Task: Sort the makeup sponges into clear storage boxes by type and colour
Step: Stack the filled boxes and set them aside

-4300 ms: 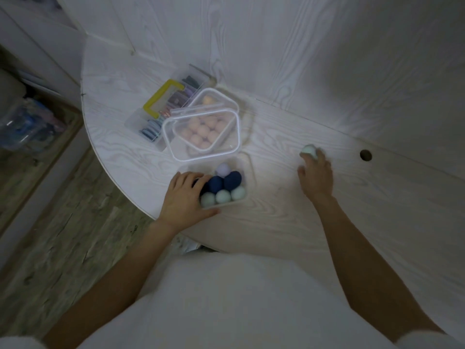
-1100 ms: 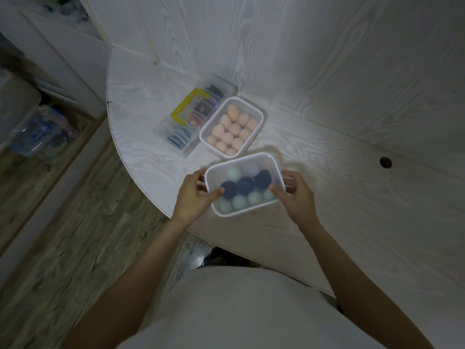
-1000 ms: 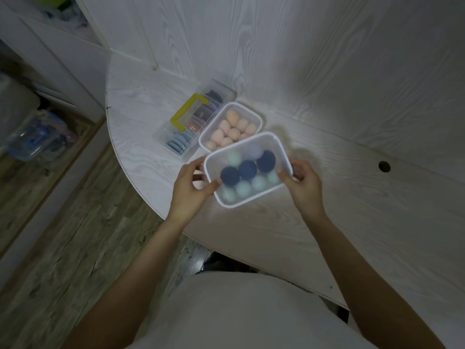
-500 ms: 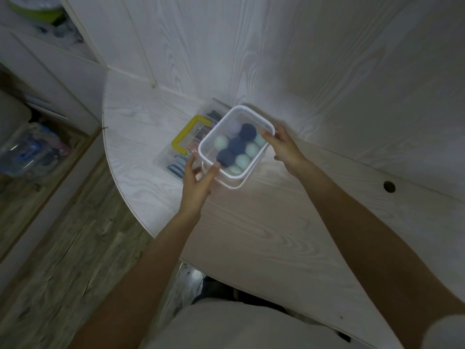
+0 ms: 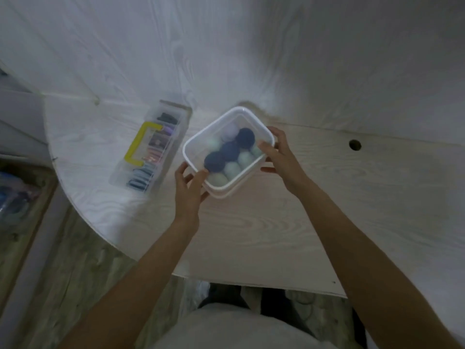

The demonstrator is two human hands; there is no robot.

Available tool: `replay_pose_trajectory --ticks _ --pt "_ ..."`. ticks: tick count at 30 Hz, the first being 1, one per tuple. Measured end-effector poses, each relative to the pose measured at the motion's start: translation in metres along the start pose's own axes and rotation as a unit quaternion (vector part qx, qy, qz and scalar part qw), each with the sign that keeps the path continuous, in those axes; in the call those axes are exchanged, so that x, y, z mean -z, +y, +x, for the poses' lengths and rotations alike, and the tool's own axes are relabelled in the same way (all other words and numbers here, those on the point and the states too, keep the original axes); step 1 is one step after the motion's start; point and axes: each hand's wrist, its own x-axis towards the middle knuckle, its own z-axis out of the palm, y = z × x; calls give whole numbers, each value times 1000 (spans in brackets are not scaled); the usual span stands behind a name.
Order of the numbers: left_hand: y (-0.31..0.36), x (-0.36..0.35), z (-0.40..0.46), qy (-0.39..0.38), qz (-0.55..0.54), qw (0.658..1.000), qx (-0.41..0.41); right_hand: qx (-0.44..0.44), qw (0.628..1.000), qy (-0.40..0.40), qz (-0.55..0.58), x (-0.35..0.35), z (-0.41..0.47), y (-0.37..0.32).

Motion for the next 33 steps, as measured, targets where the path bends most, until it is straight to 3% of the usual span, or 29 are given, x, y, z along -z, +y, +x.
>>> replay_pose_trajectory --ticks 5,11,18,24,29,33 --pt "-21 -73 -28 -110 88 990 -9 -7 990 114 82 94 -75 41" --pt "-77 -217 -97 -245 134 960 24 2 960 248 130 234 -161 92" --pt "-130 -357 -144 -302 161 939 47 -9 910 381 164 356 -186 134" --pt "-155 -438 -145 -318 176 931 32 -8 887 425 183 425 -170 154" --pt "-169 -476 -139 -371 205 905 35 -2 857 452 245 461 -149 165" --pt "-181 -504 -136 -357 160 920 26 3 857 449 254 466 -135 174"
